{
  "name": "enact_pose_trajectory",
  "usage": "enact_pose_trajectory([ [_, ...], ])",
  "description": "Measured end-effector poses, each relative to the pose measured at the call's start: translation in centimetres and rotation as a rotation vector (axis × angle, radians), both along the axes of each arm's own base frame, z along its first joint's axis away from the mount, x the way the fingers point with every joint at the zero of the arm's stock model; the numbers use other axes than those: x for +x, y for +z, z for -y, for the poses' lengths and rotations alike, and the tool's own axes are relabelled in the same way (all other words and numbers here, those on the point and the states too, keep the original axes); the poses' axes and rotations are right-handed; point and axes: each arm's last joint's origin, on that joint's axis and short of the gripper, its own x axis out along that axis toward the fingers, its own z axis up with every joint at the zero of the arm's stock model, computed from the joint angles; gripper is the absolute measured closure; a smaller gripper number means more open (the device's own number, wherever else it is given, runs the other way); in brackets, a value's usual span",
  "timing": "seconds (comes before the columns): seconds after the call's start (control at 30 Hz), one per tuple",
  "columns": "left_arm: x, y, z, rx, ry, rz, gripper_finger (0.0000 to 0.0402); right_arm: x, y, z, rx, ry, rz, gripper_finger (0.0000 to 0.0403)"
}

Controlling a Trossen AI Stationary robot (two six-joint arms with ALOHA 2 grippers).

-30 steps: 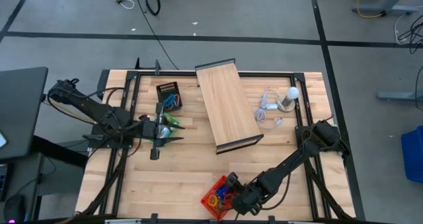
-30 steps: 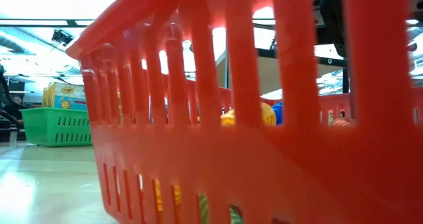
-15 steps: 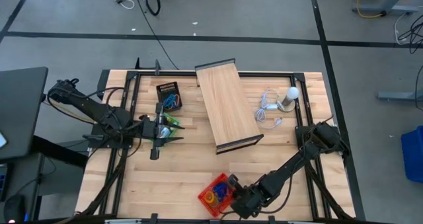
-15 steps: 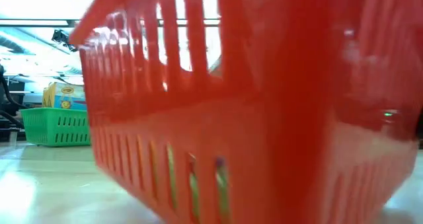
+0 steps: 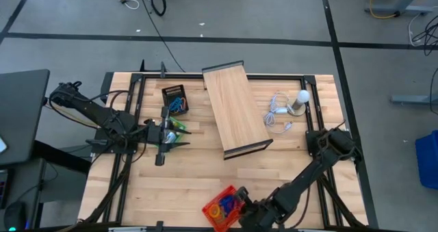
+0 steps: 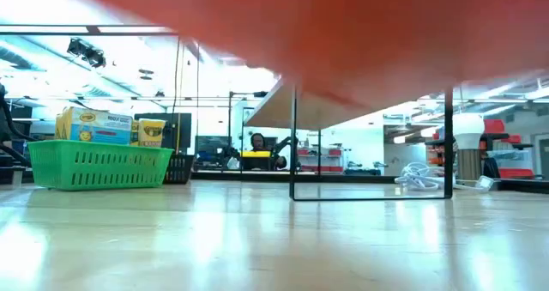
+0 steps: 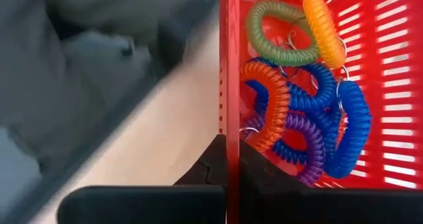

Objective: Pick & Place Office Desk Supplies
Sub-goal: Put the red basket with spring keychains on the shelf

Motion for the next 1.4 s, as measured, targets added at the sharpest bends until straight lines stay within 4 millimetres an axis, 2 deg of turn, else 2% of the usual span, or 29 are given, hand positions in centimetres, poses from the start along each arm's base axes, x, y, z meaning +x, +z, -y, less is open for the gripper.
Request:
enact_pose_trajectory([
  [0.1, 0.0, 0.0, 0.1, -0.001, -0.020, -0.001, 0.0256, 0.5, 2.4, -0.7, 0.050, 0.016, 0.056, 0.0401],
  [0.23, -0.2, 0.0, 0.5, 0.000, -0.053, -0.001, 0.0256, 0.8, 5.6, -0.4, 0.156, 0.052, 0.160, 0.0401],
  [0.37, -0.4, 0.0, 1.0, 0.009, -0.080, -0.001, 0.0256, 0.1, 9.5, 0.7, 0.276, 0.112, 0.317, 0.0401],
  [0.5, -0.6, 0.0, 1.4, 0.017, -0.100, -0.002, 0.0256, -1.2, 11.4, 2.7, 0.330, 0.144, 0.372, 0.0401],
  [0.6, -0.7, -0.2, 1.5, 0.025, -0.106, -0.017, 0.0256, -1.9, 11.9, 4.9, 0.324, 0.112, 0.381, 0.0401],
  [0.73, -0.8, -0.4, 1.5, 0.028, -0.096, -0.036, 0.0256, -2.7, 11.9, 8.3, 0.222, 0.026, 0.320, 0.0401],
  [0.9, -0.8, -0.5, 1.5, 0.029, -0.083, -0.043, 0.0256, -2.9, 12.9, 12.3, 0.151, -0.050, 0.263, 0.0401],
  [1.1, -0.8, -0.5, 1.5, 0.036, -0.082, -0.046, 0.0256, -3.0, 14.1, 16.3, 0.108, -0.099, 0.224, 0.0401],
  [1.4, -0.8, -0.5, 1.5, 0.041, -0.082, -0.045, 0.0256, -3.8, 14.0, 21.7, -0.031, -0.214, 0.070, 0.0401],
])
